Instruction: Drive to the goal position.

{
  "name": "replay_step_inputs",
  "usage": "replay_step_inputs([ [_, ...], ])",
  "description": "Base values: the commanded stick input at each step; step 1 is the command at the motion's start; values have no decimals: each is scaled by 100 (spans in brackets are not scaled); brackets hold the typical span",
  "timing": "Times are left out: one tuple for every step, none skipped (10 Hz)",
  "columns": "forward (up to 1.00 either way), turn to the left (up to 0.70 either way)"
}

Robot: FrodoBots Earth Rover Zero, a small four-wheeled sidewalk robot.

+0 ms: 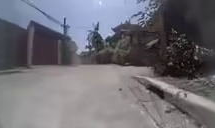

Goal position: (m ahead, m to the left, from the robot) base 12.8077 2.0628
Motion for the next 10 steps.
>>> replay_step_inputs([
  [85, 0],
  [85, 0],
  [85, 0],
  [85, 0],
  [85, 0],
  [85, 0],
  [85, 0],
  [85, 0],
  [85, 0],
  [85, 0],
])
